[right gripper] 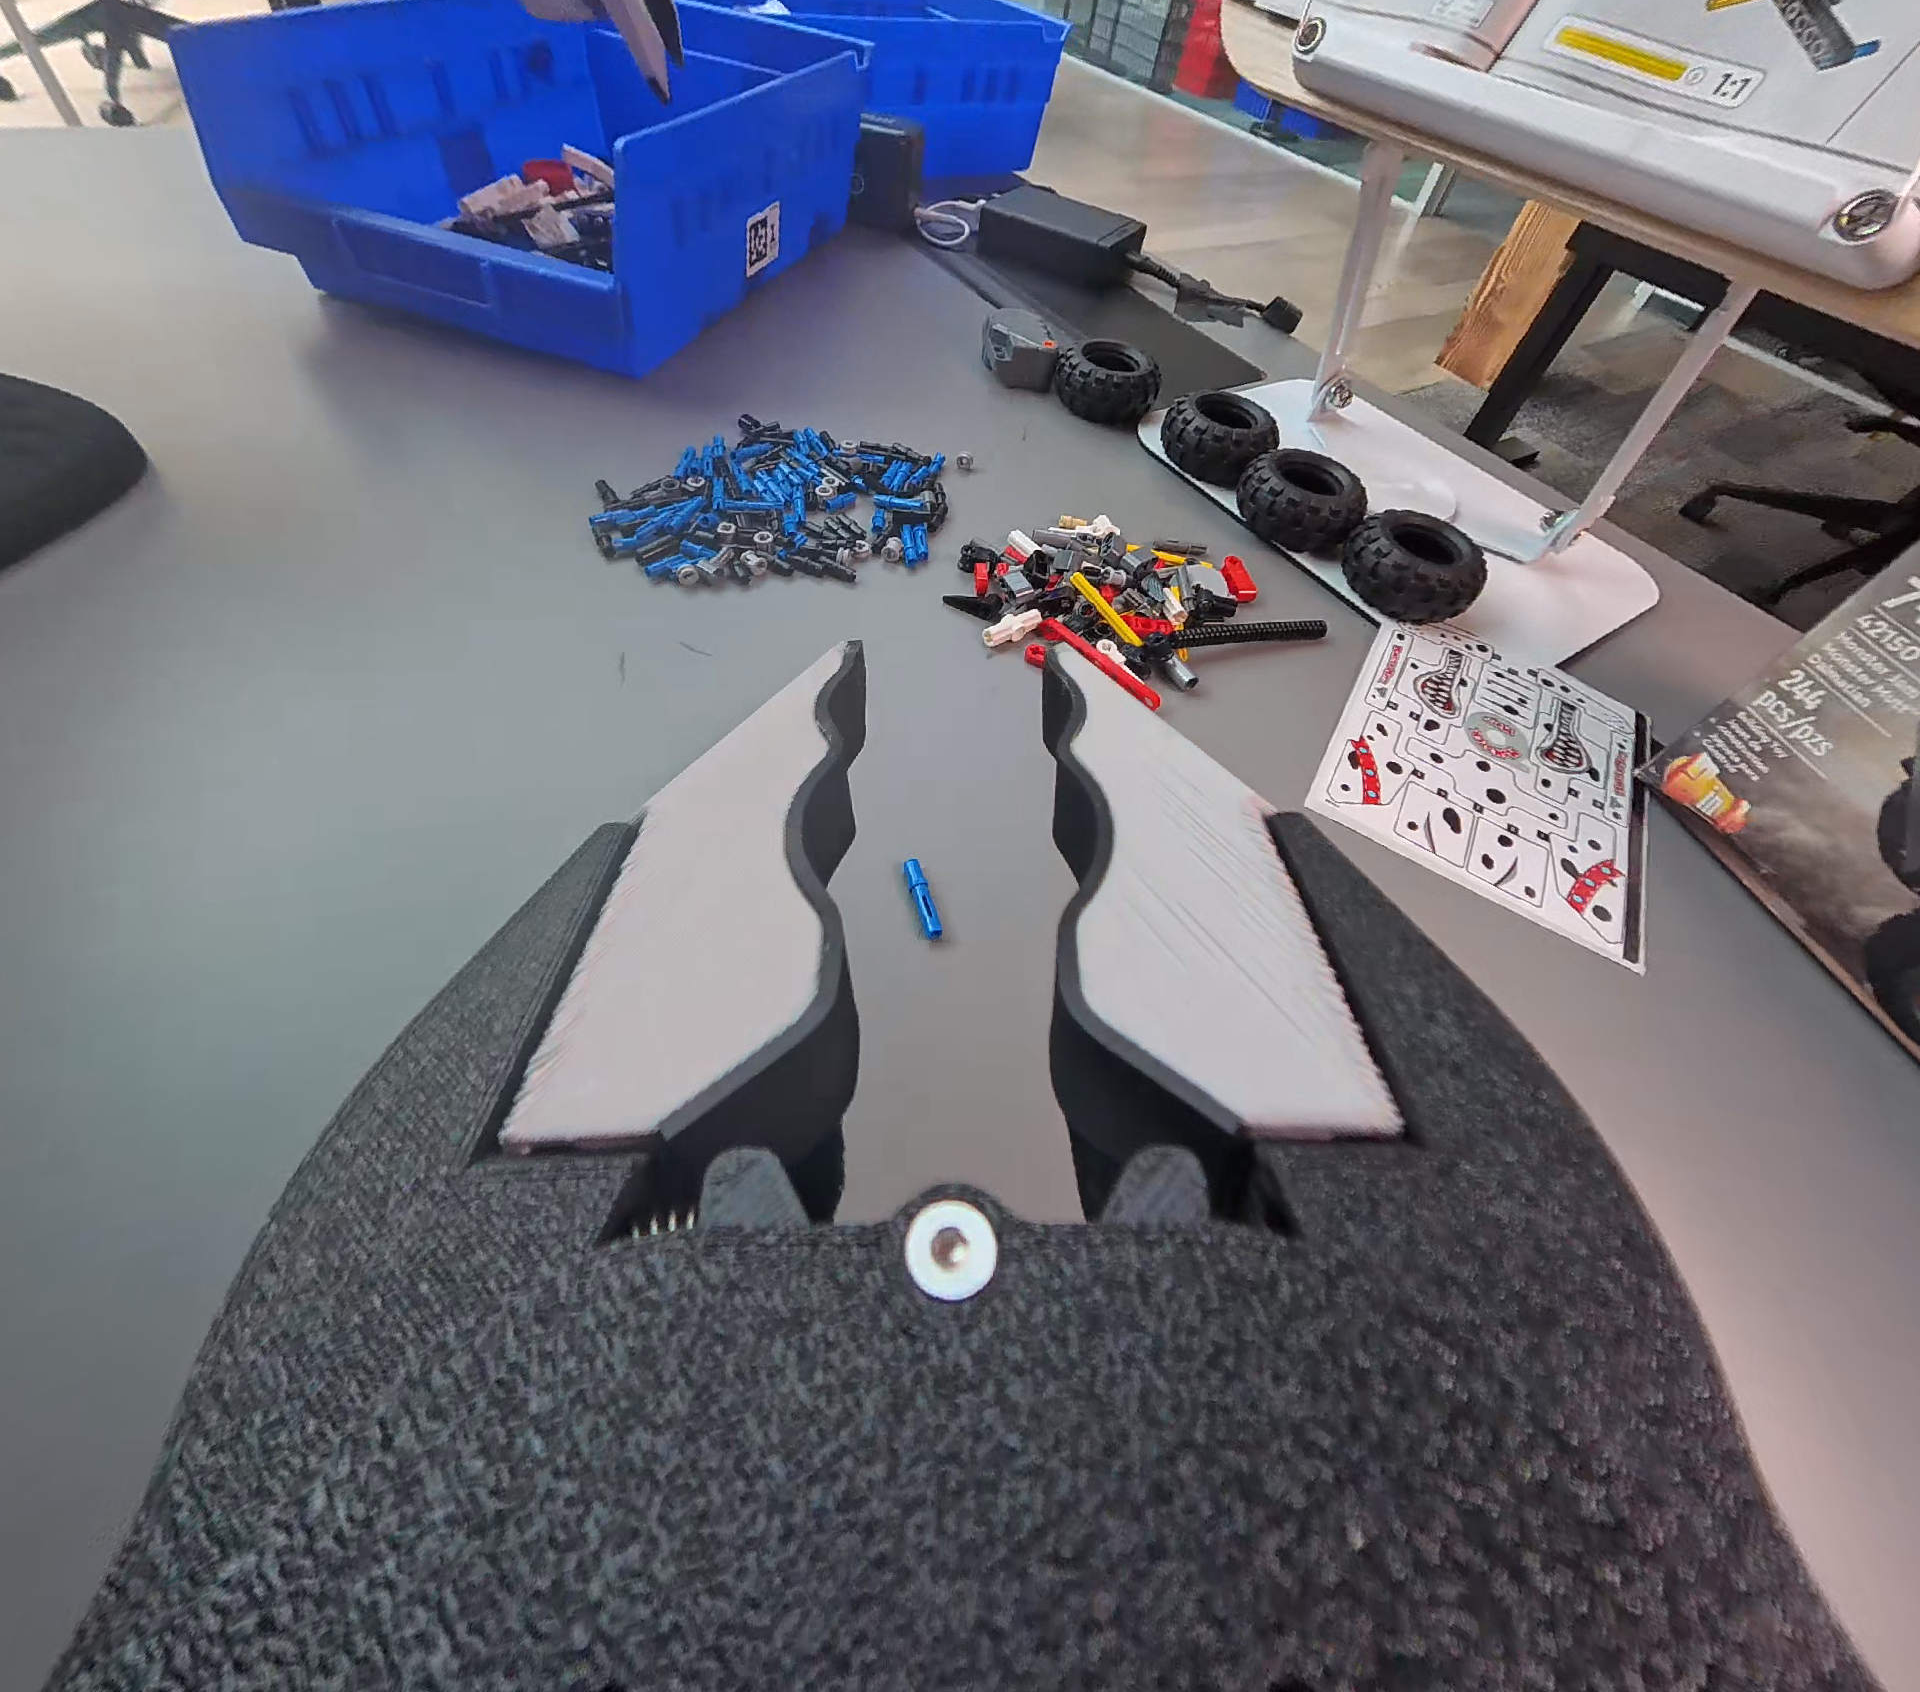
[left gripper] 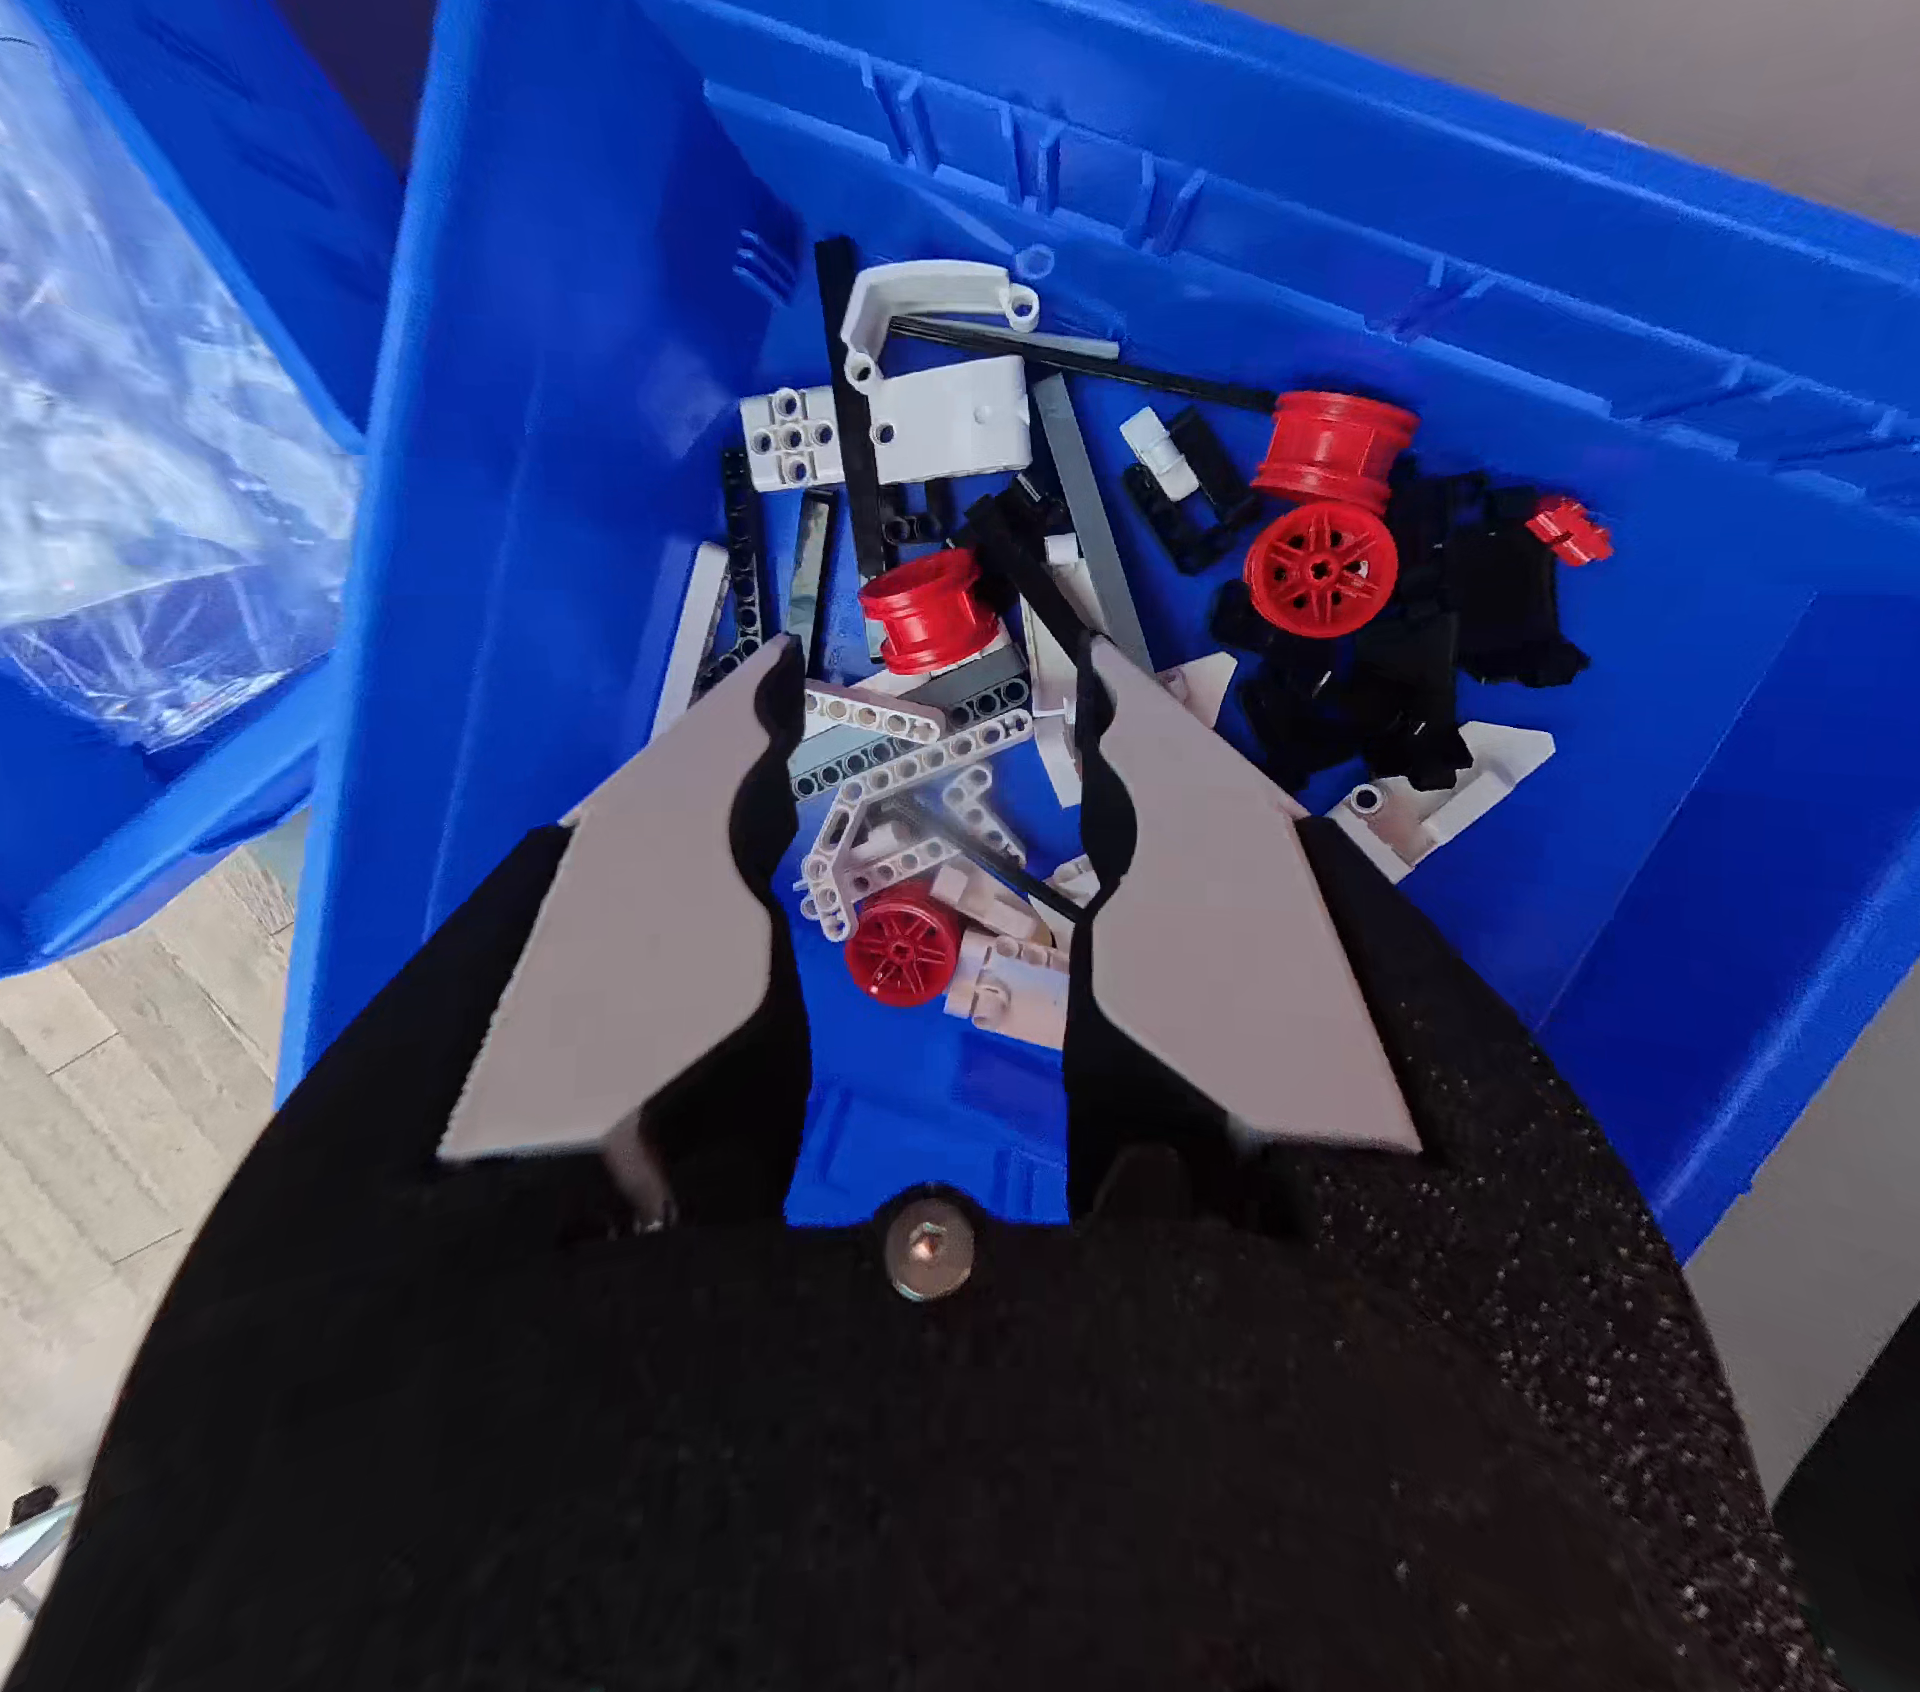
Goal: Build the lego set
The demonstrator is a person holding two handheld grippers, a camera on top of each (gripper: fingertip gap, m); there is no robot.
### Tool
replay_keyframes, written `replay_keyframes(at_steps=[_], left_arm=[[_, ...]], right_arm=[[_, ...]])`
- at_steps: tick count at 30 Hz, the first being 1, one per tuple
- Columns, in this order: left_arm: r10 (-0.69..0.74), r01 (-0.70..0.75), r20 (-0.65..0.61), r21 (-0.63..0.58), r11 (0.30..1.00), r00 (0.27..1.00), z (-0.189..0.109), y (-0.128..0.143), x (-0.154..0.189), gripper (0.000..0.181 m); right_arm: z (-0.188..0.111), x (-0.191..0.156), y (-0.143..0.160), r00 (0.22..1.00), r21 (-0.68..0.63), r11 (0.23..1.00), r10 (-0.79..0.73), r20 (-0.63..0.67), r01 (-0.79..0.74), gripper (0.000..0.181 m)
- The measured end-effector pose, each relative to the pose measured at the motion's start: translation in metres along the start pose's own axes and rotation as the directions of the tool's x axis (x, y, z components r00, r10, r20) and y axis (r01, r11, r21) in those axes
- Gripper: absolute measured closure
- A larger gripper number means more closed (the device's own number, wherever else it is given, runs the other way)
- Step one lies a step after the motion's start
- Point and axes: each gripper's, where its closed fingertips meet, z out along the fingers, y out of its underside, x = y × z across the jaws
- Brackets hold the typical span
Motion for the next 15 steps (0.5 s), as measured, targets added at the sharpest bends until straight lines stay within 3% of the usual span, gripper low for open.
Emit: replay_keyframes(at_steps=[5, 8, 14, 15], left_arm=[[0.005, -0.015, -0.057, -0.179, 0.984, 0.998, 0.045, 0.013, 0.006, 0.114], [-0.022, 0.001, -0.11, -0.188, 0.982, 0.994, 0.055, 0.011, 0.012, 0.128], [0.003, -0.043, -0.16, -0.246, 0.968, 0.987, 0.052, 0.025, 0.022, 0.141], [0.016, -0.059, -0.167, -0.256, 0.965, 0.986, 0.05, 0.028, 0.024, 0.155]], right_arm=[[-0.001, 0.01, 0.006, 0.999, 0.004, 1.0, 0.026, -0.025, -0.026, 0.147], [-0.001, 0.011, 0.01, 0.999, -0.007, 1.0, 0.027, -0.028, -0.027, 0.147], [0.001, 0.011, 0.017, 0.999, -0.024, 0.999, 0.027, -0.021, -0.028, 0.147], [0.001, 0.011, 0.017, 0.999, -0.027, 0.999, 0.026, -0.02, -0.027, 0.148]])
